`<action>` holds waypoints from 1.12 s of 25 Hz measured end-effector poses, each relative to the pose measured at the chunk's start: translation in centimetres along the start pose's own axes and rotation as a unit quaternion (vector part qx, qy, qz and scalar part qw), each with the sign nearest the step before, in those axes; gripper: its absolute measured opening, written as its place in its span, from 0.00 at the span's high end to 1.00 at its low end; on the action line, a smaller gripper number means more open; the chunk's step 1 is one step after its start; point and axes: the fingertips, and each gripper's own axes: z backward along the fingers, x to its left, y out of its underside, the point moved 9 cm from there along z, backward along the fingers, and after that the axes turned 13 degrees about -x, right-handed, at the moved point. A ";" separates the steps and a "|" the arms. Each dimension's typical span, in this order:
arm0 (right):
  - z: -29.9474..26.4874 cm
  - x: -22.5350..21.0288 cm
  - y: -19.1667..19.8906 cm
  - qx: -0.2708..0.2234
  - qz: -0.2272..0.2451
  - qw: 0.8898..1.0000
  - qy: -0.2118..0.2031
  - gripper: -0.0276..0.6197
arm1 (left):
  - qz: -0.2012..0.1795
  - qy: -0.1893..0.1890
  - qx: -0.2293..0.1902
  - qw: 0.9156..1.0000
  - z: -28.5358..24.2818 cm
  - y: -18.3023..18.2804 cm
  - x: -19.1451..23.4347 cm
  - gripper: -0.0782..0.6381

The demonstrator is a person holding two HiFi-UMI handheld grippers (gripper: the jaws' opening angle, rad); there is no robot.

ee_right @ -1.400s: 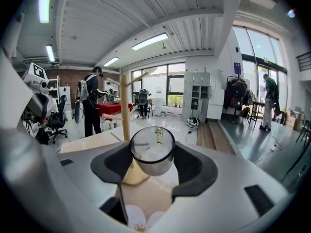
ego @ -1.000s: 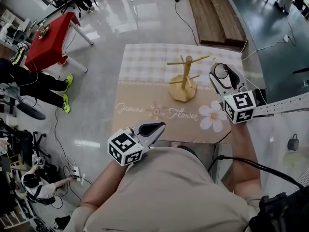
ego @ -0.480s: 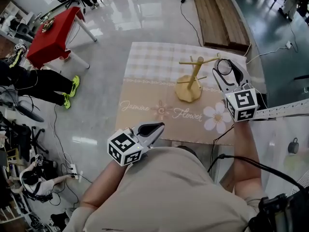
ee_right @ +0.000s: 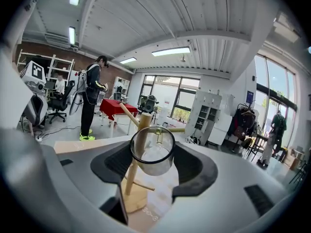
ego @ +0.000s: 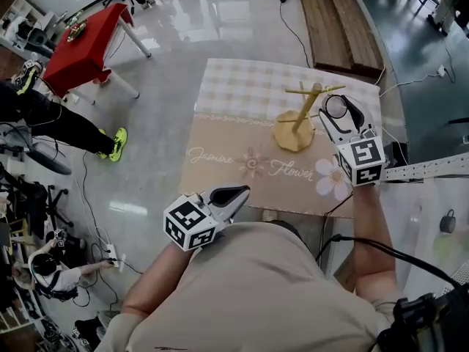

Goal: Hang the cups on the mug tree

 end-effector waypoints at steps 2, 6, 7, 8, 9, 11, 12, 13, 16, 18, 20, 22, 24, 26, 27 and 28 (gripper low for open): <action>-0.2 0.4 0.2 0.001 -0.006 1.000 -0.003 0.53 | 0.001 -0.003 0.001 1.000 0.5 0.1 0.2 0.88; -0.5 1.2 0.4 0.001 -0.015 1.000 -0.009 0.53 | 0.004 -0.007 0.000 1.000 1.5 0.4 0.4 0.88; -0.6 1.3 0.4 0.001 -0.017 1.000 -0.009 0.53 | 0.004 -0.007 -0.001 1.000 1.8 0.4 0.5 0.88; -0.7 1.4 0.4 0.002 -0.019 1.000 -0.008 0.53 | 0.006 -0.007 -0.002 1.000 2.1 0.4 0.5 0.88; -0.7 1.5 0.5 0.003 -0.021 1.000 -0.007 0.53 | 0.009 -0.006 -0.004 1.000 2.3 0.4 0.6 0.88; -0.8 1.5 0.6 0.004 -0.026 1.000 -0.005 0.53 | 0.016 -0.005 -0.008 1.000 2.9 0.4 0.7 0.88; -0.8 1.6 0.7 0.003 -0.028 1.000 -0.004 0.53 | 0.019 -0.006 -0.010 1.000 3.2 0.4 0.8 0.88; -0.8 1.7 0.7 0.002 -0.030 1.000 -0.002 0.53 | 0.021 -0.006 -0.011 1.000 3.5 0.4 0.8 0.88; -0.8 1.8 0.8 -0.005 -0.034 0.999 0.004 0.53 | 0.022 -0.007 -0.012 1.000 4.1 0.4 1.0 0.88; -0.8 1.9 0.9 -0.010 -0.035 0.999 0.010 0.53 | 0.021 -0.007 -0.012 1.000 4.5 0.4 1.1 0.88; -0.7 2.1 0.8 -0.013 -0.037 0.999 0.016 0.53 | 0.021 -0.007 -0.014 1.000 4.8 0.3 1.1 0.88; -0.6 2.2 0.7 -0.014 -0.041 0.999 0.021 0.53 | 0.020 -0.005 -0.015 1.000 5.1 0.2 1.0 0.88; -0.5 2.3 0.8 -0.013 -0.045 0.999 0.025 0.53 | 0.017 -0.004 -0.015 1.000 5.4 0.2 1.0 0.88; -0.3 2.4 1.0 -0.010 -0.047 0.998 0.030 0.53 | 0.017 -0.002 -0.015 1.000 5.6 0.4 1.0 0.88; -0.2 2.5 1.2 -0.009 -0.046 0.998 0.032 0.53 | 0.016 0.000 -0.016 1.000 5.7 0.5 1.0 0.88; -0.1 2.7 1.2 -0.008 -0.045 0.998 0.033 0.53 | 0.016 0.002 -0.016 1.000 5.8 0.6 1.0 0.88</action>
